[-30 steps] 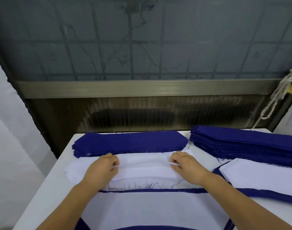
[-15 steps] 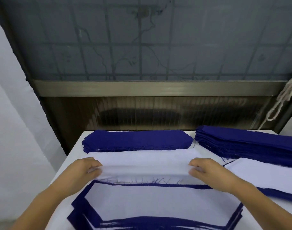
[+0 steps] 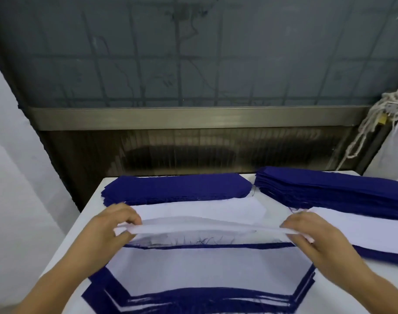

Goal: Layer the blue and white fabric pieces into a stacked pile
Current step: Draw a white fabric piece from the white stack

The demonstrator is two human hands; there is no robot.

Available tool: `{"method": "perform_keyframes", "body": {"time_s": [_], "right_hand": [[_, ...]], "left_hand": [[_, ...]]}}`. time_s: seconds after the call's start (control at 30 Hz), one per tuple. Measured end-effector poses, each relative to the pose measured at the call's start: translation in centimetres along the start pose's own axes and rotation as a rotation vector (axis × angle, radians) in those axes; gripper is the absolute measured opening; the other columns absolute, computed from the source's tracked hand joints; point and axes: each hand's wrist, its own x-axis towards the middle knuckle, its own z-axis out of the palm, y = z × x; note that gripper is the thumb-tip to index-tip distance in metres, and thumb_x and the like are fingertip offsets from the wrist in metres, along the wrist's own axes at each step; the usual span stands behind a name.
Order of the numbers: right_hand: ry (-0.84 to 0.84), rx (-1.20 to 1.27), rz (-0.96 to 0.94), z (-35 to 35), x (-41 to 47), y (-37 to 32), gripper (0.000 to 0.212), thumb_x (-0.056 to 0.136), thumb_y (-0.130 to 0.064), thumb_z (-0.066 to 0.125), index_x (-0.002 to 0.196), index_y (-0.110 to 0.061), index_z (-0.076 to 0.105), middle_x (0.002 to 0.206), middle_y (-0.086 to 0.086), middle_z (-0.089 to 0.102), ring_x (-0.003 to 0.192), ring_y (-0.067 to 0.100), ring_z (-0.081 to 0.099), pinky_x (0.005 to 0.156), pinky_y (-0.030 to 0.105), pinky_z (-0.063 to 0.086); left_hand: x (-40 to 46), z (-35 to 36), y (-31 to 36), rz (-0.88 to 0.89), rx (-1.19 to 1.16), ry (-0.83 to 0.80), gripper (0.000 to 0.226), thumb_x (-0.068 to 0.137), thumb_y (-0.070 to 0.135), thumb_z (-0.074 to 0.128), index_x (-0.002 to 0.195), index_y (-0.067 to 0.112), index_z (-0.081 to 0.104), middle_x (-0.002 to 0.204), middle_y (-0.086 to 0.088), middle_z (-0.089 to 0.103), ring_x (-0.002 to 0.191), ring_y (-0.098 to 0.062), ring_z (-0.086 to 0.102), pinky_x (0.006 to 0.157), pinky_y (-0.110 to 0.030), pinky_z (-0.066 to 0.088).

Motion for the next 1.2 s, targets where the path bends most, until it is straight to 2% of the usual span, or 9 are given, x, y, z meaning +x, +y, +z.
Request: {"method": "perform_keyframes", "body": {"time_s": [0.17,0.23,0.33,0.43,0.53,0.73,0.93,1.1,1.2], "right_hand": [[-0.009,-0.129,-0.279,3.7,-4.9,0.3,0.053,0.104,-0.037,0.031,0.087,-0.020,0.078,0.095,-0.006,0.069,0.092,0.003,0.054,0.082,0.017,0.043],[-0.040,-0.106,-0.256,4.7,-5.9,0.3,0.054,0.104,-0.039,0.029,0.087,-0.024,0.078,0.094,-0.007,0.069,0.092,0.000,0.053,0.081,0.016,0.045],[-0.100,-0.051,-0.176,4.3,-6.3,0.1,0.050,0.102,-0.043,0.031,0.092,-0.028,0.077,0.099,-0.010,0.068,0.093,-0.003,0.054,0.081,0.017,0.046],[-0.182,-0.041,-0.098,3.4,-6.2,-0.6,0.034,0.090,-0.054,0.048,0.095,-0.034,0.076,0.105,-0.017,0.065,0.097,-0.008,0.054,0.084,0.014,0.044],[-0.181,0.014,-0.037,3.1,-6.0,-1.1,0.026,0.083,-0.049,0.057,0.098,-0.036,0.074,0.109,-0.023,0.061,0.102,-0.012,0.051,0.084,0.006,0.042],[-0.270,-0.085,-0.047,4.3,-5.0,-0.2,0.027,0.079,-0.037,0.075,0.106,-0.036,0.070,0.111,-0.019,0.059,0.100,-0.004,0.055,0.083,0.018,0.046],[-0.253,-0.125,-0.044,4.3,-4.8,1.1,0.021,0.085,-0.039,0.062,0.103,-0.032,0.071,0.105,-0.014,0.060,0.094,-0.002,0.052,0.082,0.017,0.041],[-0.299,-0.201,0.058,3.6,-2.4,2.3,0.035,0.062,-0.006,0.087,0.085,-0.026,0.069,0.086,-0.014,0.058,0.072,0.006,0.057,0.071,0.023,0.040],[-0.287,-0.082,0.148,4.2,0.7,2.5,0.022,0.080,-0.010,0.075,0.091,-0.027,0.066,0.090,-0.020,0.055,0.082,0.002,0.055,0.072,0.014,0.041]], "left_hand": [[-3.7,1.7,-1.2,0.233,0.083,-0.224,0.046,0.057,-0.001,0.088,0.072,0.035,0.066,0.083,0.025,0.060,0.083,0.010,0.052,0.071,-0.009,0.044],[-4.4,2.2,-1.5,0.257,0.148,-0.274,0.048,0.044,-0.005,0.090,0.068,0.030,0.067,0.079,0.024,0.060,0.077,0.013,0.048,0.066,0.000,0.038],[-4.9,2.5,-2.1,0.197,0.130,-0.310,0.041,0.054,0.002,0.088,0.071,0.033,0.067,0.078,0.026,0.059,0.075,0.010,0.051,0.064,-0.001,0.039],[-5.0,2.0,-2.4,0.207,0.147,-0.293,0.016,0.073,0.039,0.079,0.073,0.040,0.064,0.083,0.026,0.060,0.079,0.008,0.054,0.071,-0.008,0.041],[-4.7,1.8,-1.9,0.208,0.181,-0.254,0.028,0.081,0.071,0.051,0.077,0.045,0.061,0.092,0.031,0.058,0.088,0.013,0.052,0.082,-0.005,0.034],[-3.7,4.5,-1.5,0.149,0.088,-0.302,0.018,0.082,0.048,0.069,0.077,0.033,0.061,0.088,0.024,0.054,0.090,0.005,0.048,0.085,-0.013,0.039],[-3.9,3.3,-2.2,0.211,0.225,-0.285,0.024,0.073,0.062,0.059,0.068,0.039,0.056,0.074,0.029,0.047,0.074,0.011,0.038,0.071,-0.007,0.036],[-2.7,2.5,-3.6,0.069,0.286,-0.453,0.030,0.074,0.068,0.058,0.074,0.038,0.054,0.086,0.022,0.055,0.088,0.008,0.047,0.085,-0.011,0.036],[0.0,3.3,-2.5,0.038,0.217,-0.420,0.018,0.083,0.051,0.063,0.073,0.039,0.057,0.084,0.021,0.056,0.090,0.004,0.050,0.078,-0.011,0.040]]}}
